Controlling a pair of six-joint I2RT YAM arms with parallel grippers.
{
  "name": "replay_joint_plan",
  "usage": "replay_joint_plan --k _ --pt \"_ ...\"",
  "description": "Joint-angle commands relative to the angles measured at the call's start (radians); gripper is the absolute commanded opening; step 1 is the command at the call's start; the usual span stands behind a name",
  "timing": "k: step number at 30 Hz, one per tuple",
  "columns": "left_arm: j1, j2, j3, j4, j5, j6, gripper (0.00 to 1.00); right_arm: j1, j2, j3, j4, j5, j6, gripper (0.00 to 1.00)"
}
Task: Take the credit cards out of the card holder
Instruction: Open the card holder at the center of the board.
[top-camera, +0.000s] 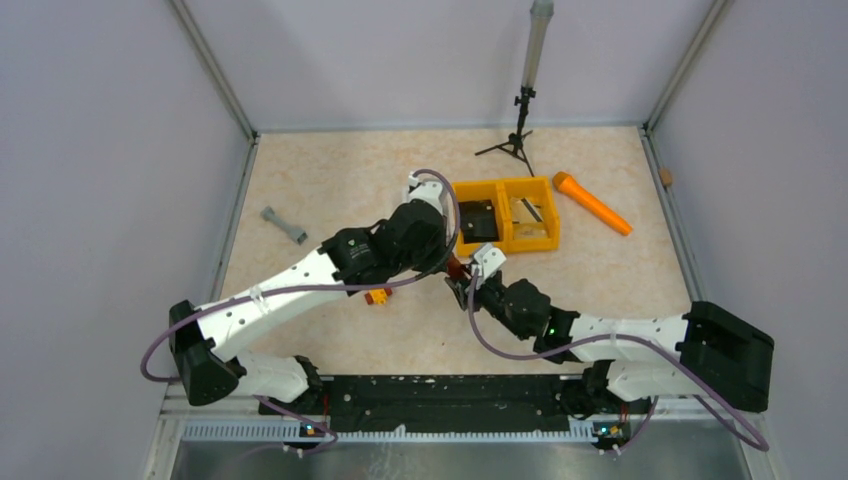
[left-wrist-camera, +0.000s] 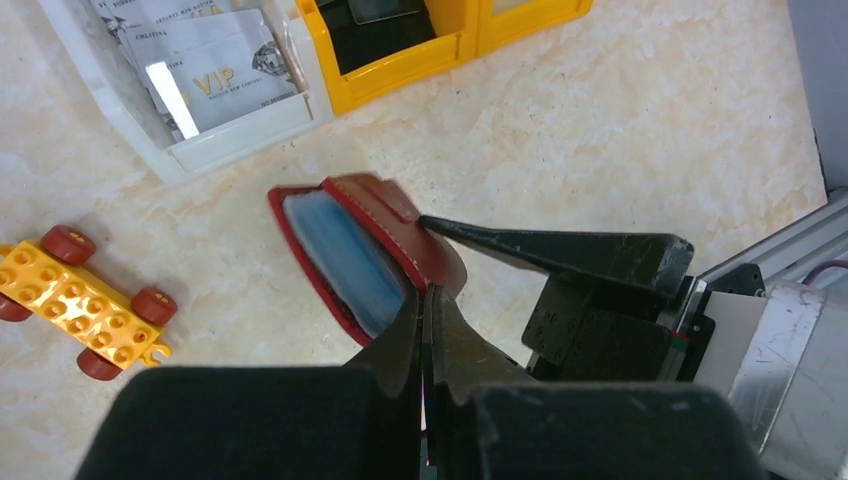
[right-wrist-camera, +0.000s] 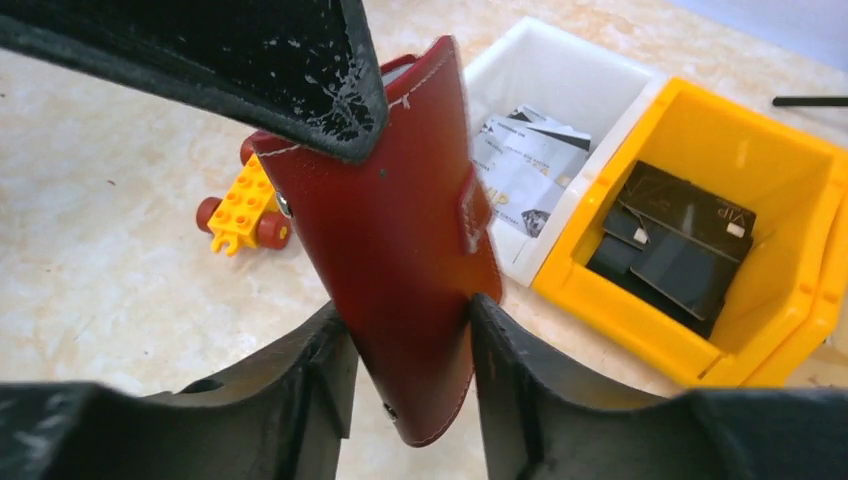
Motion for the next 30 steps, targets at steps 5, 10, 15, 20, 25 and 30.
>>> replay_joint_plan --k 5,10,15,20,25,30 --pt "0.014 -0.047 0.003 0.084 0.016 0.007 0.06 0.006 -0.011 0.105 -0.082 0.004 0.063 0.00" --pt "0.084 -0.156 -0.093 0.107 0.067 0.039 0.54 0.005 -0.041 0.183 -0.339 -0.019 0.225 0.00" --pt "0.179 -0.375 -0.275 0.187 0.118 0.040 0.73 -0.012 -0.135 0.169 -0.503 -0.041 0.455 0.00" --pt "0.192 -0.502 -0.461 0.305 0.206 0.010 0.75 -0.049 -0.255 0.130 -0.535 -0.105 0.674 0.00" --pt "0.193 -0.518 -0.618 0.500 0.374 -0.046 0.78 -0.064 -0.292 0.135 -0.549 -0.155 0.767 0.00" --pt "0.192 -0.469 -0.641 0.595 0.448 -0.065 0.76 -0.064 -0.264 0.178 -0.609 -0.166 0.771 0.00"
